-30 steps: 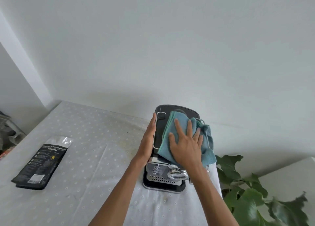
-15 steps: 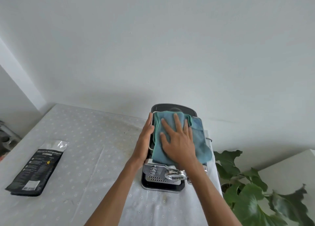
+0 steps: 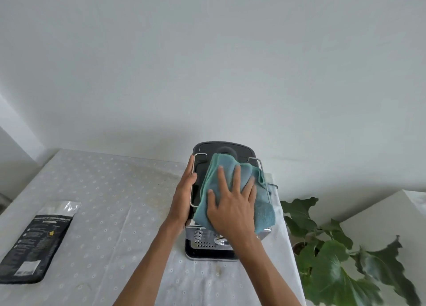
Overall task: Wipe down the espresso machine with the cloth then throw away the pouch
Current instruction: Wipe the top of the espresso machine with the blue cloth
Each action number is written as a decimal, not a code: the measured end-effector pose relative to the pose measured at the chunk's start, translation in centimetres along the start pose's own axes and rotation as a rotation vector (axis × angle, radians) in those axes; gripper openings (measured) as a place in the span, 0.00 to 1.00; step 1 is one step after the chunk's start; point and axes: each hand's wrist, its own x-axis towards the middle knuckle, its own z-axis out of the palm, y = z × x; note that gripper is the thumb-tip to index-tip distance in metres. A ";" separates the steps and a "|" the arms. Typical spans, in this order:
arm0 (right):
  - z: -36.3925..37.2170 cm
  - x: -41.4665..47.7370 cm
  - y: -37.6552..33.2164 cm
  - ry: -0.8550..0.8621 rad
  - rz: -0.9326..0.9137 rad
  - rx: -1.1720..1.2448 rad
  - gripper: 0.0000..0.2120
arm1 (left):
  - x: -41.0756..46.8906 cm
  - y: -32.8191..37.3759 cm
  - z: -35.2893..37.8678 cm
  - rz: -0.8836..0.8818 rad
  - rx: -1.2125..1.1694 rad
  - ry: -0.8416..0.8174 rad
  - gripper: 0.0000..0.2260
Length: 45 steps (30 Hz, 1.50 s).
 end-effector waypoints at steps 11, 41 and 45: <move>-0.4 2.8 0.5 -0.063 -0.119 0.027 0.29 | 0.0 0.0 -0.1 -0.014 0.010 -0.014 0.22; -0.5 6.0 1.1 -0.055 -0.044 0.107 0.28 | -0.2 0.9 0.0 -0.075 0.086 -0.050 0.24; 0.3 3.4 1.0 0.006 -0.094 0.113 0.27 | -0.3 1.7 0.1 -0.067 0.169 -0.051 0.23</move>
